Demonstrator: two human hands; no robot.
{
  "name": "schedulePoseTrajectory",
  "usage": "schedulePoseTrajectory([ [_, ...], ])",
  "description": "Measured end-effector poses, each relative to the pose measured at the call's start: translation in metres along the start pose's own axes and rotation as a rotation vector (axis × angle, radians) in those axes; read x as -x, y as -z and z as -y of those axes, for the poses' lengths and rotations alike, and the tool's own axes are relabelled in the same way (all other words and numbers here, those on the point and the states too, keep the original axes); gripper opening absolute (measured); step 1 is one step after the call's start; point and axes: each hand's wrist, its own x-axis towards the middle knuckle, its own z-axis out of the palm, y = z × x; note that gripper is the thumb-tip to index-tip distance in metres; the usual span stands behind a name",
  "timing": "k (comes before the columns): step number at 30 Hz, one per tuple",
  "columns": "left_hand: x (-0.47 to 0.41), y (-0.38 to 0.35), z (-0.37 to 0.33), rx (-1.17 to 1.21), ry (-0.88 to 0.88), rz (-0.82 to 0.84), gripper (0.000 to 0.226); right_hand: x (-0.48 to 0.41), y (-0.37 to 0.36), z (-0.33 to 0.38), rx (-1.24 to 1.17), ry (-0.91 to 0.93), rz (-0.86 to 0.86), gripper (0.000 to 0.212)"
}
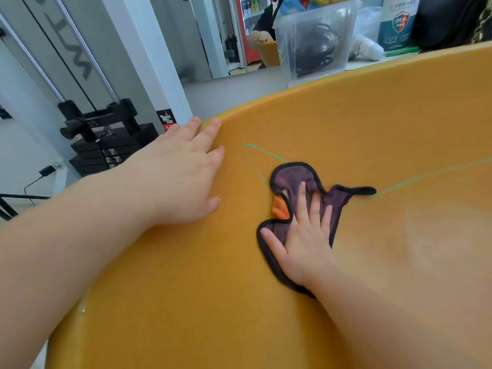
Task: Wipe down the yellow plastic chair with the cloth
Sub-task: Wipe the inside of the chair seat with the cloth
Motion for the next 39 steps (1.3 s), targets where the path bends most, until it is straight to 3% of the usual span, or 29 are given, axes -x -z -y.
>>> schedulePoseTrajectory([
  [3, -0.001, 0.004, 0.002, 0.077, 0.012, 0.006, 0.071, -0.039, 0.003, -0.004, -0.017, -0.148, -0.118, 0.096],
  [6, 0.000, 0.005, 0.005, 0.164, 0.015, -0.019, 0.057, -0.065, 0.006, 0.037, -0.155, -0.307, -0.204, 0.094],
  [8, 0.002, 0.004, 0.007, 0.217, 0.014, -0.055, 0.050, -0.055, 0.000, 0.073, -0.176, -0.115, -0.208, 0.086],
  [10, 0.004, 0.003, 0.008, 0.239, 0.011, -0.071, 0.047, -0.026, -0.005, 0.087, -0.213, 0.115, -0.106, 0.078],
  [12, 0.004, 0.004, 0.007, 0.232, 0.003, -0.054, 0.049, -0.001, -0.006, 0.066, -0.179, 0.260, -0.014, 0.075],
  [15, 0.004, 0.007, 0.006, 0.233, 0.012, -0.021, 0.052, -0.005, -0.004, -0.008, 0.055, 0.364, -0.044, 0.074],
  [19, 0.006, 0.007, 0.006, 0.269, 0.011, -0.023, 0.052, -0.036, 0.019, -0.084, 0.276, 0.115, -0.144, 0.079],
  [23, 0.007, 0.012, 0.007, 0.406, 0.043, -0.080, 0.048, -0.076, 0.023, -0.034, 0.070, -0.354, -0.298, 0.086],
  [24, 0.008, 0.013, 0.007, 0.427, 0.050, -0.090, 0.052, -0.081, 0.021, -0.007, 0.036, -0.296, -0.303, 0.084],
  [28, 0.009, 0.010, 0.009, 0.458, 0.081, -0.123, 0.068, -0.054, 0.003, 0.068, 0.032, 0.472, -0.205, 0.068],
  [31, 0.009, 0.009, 0.011, 0.428, 0.152, -0.106, 0.065, -0.060, 0.009, 0.032, 0.153, 0.647, -0.160, 0.062],
  [33, 0.008, 0.010, 0.011, 0.408, 0.165, -0.102, 0.063, -0.079, 0.019, -0.006, 0.261, 0.527, -0.228, 0.067],
  [35, 0.008, 0.011, 0.010, 0.416, 0.157, -0.116, 0.060, -0.096, 0.036, -0.031, 0.267, 0.293, -0.259, 0.084],
  [38, 0.009, 0.013, 0.012, 0.442, 0.171, -0.141, 0.059, -0.112, 0.044, -0.002, 0.070, -0.079, -0.319, 0.100],
  [39, 0.009, 0.013, 0.013, 0.461, 0.196, -0.158, 0.061, -0.112, 0.043, 0.020, -0.008, -0.114, -0.311, 0.099],
])
